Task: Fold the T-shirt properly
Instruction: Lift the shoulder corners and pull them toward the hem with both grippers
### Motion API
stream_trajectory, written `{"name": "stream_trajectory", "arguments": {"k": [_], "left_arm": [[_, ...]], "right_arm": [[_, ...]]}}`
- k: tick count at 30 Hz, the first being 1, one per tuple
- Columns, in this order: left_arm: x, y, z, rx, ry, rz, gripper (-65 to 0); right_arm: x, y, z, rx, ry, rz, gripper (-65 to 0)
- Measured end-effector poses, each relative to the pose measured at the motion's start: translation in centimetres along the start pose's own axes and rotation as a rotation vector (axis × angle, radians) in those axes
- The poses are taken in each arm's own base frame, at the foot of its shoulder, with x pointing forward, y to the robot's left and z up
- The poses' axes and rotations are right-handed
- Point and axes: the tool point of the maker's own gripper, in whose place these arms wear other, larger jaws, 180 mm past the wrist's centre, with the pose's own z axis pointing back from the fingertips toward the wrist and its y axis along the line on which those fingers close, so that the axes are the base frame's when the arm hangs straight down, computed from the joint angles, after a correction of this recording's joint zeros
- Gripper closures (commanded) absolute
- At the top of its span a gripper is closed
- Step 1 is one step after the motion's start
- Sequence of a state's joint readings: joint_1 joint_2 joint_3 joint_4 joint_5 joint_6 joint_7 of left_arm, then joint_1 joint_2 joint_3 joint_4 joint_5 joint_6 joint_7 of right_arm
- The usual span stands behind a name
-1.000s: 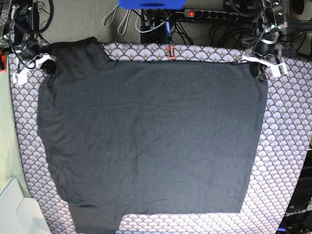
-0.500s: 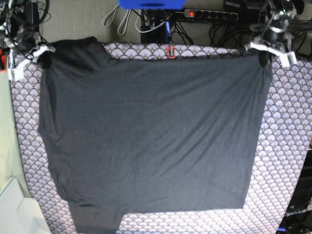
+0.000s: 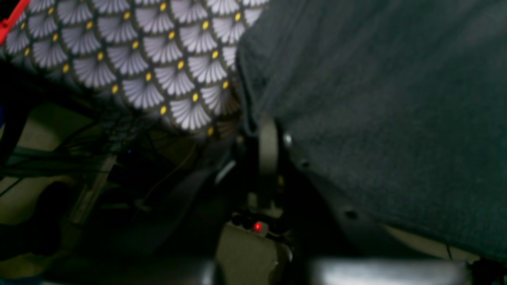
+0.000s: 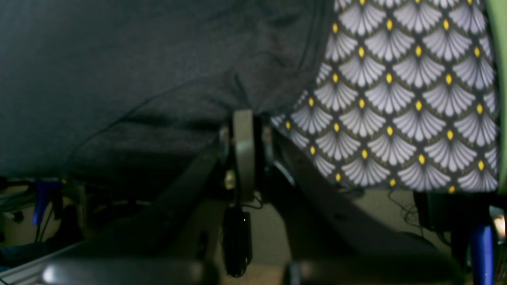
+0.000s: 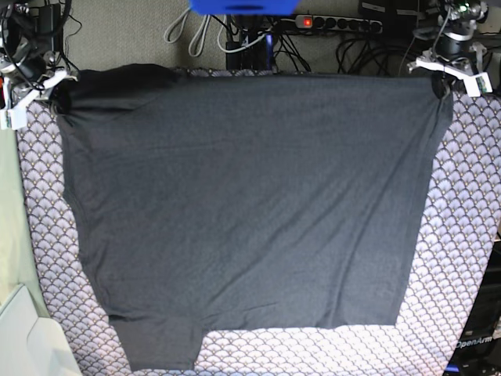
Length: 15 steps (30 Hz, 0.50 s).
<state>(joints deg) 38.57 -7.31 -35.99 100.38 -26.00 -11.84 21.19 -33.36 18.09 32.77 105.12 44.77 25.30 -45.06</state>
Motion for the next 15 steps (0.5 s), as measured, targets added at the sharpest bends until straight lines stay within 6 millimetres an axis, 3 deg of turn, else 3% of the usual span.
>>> {"name": "stream_trajectory", "arguments": {"k": [4, 9, 15], "left_arm": [[2.0, -1.1, -0.7, -0.02, -0.036, 0.001, -0.4], [3.7, -3.0, -3.6, -0.052, 0.023, 0.027, -0.4], [6.6, -4.7, -5.5, -0.081, 0.014, 0.046, -0.4]], "right_arm": [[1.8, 0.1, -0.6, 0.004, -0.037, 0.019, 0.0], [4.1, 0.5, -1.3, 0.013, -0.091, 0.034, 0.0], [7.4, 0.5, -2.5, 0.035, -0.178, 0.015, 0.0]]}}
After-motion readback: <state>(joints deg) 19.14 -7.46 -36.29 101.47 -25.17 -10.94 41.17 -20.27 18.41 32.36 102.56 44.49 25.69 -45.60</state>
